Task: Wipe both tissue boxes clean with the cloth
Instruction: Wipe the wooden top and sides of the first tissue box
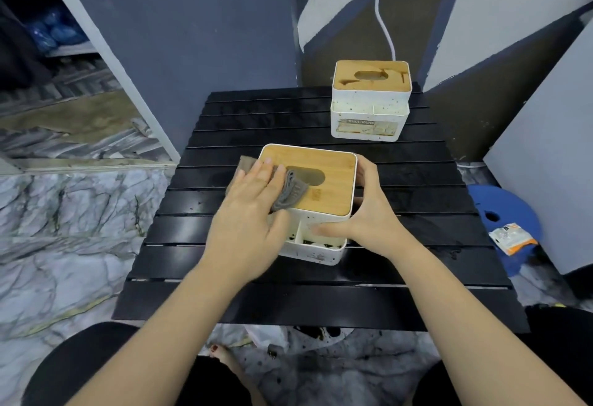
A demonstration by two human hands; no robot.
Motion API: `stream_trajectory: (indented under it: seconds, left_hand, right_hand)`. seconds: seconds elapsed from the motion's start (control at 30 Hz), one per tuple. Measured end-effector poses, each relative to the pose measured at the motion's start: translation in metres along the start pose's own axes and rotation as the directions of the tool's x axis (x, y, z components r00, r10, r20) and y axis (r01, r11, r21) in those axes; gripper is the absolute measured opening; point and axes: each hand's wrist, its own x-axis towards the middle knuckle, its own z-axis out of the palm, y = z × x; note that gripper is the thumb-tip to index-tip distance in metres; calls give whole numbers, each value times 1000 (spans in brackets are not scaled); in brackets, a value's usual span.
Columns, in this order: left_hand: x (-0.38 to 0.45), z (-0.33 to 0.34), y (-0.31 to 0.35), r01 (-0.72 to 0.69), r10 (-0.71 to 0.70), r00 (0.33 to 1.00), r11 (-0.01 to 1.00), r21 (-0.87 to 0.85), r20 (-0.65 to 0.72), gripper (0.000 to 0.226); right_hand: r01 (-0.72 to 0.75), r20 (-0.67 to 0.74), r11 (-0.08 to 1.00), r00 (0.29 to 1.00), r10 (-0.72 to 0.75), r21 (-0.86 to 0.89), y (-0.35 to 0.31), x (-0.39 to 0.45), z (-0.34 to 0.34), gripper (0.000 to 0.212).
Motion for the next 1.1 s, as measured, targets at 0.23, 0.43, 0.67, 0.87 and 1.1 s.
stream_trajectory:
  seconds: [0.23, 0.43, 0.67, 0.87, 1.1]
  left_hand:
    - [-6, 10, 15, -157, 156, 985, 987, 10, 76, 63]
    - [19, 4, -3, -59, 59, 997, 998, 2, 58, 55]
    - [74, 25, 30, 207, -231, 970, 949, 239, 78, 55]
    - [65, 5, 21, 182, -168, 971, 981, -68, 169, 55]
    - [64, -33, -2, 490, -442, 868, 839, -238, 228, 74]
  right_hand:
    - [-7, 5, 1000, 1000, 7, 6, -3, -2, 0, 120]
    - [1, 18, 1000, 1000, -1, -14, 1, 0, -1, 122]
    - [4, 14, 1000, 1000, -4, -25, -2, 1, -1, 122]
    - [-8, 10, 999, 1000, 9, -39, -2, -1, 0, 125]
    - [-14, 27, 999, 1000, 15, -36, -3, 0, -1, 127]
